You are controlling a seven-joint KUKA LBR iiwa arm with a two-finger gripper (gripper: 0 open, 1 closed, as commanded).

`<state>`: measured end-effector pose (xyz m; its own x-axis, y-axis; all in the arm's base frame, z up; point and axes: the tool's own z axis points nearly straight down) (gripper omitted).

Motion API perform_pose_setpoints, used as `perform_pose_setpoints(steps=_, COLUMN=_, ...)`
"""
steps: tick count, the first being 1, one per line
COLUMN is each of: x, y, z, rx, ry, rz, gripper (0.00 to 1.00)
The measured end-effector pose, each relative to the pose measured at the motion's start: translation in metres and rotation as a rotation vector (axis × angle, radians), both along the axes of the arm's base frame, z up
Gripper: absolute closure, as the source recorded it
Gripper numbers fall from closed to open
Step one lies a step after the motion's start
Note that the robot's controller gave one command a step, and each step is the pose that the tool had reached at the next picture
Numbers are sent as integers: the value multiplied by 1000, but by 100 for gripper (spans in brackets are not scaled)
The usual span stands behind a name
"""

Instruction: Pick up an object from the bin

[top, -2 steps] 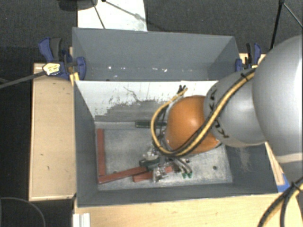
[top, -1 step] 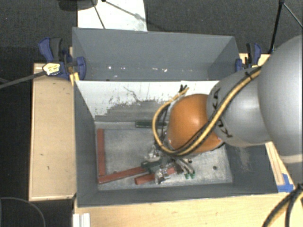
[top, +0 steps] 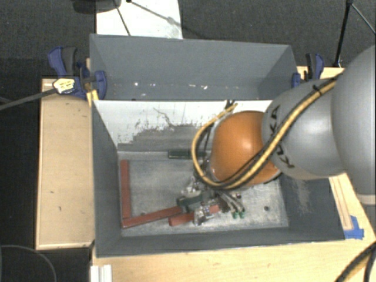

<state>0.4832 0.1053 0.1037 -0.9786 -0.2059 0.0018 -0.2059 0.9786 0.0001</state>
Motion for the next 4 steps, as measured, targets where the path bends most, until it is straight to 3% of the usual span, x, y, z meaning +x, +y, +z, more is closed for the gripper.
perform_pose_setpoints(steps=4, x=1, y=0, z=44, rx=0, ry=0, rz=-4, gripper=100)
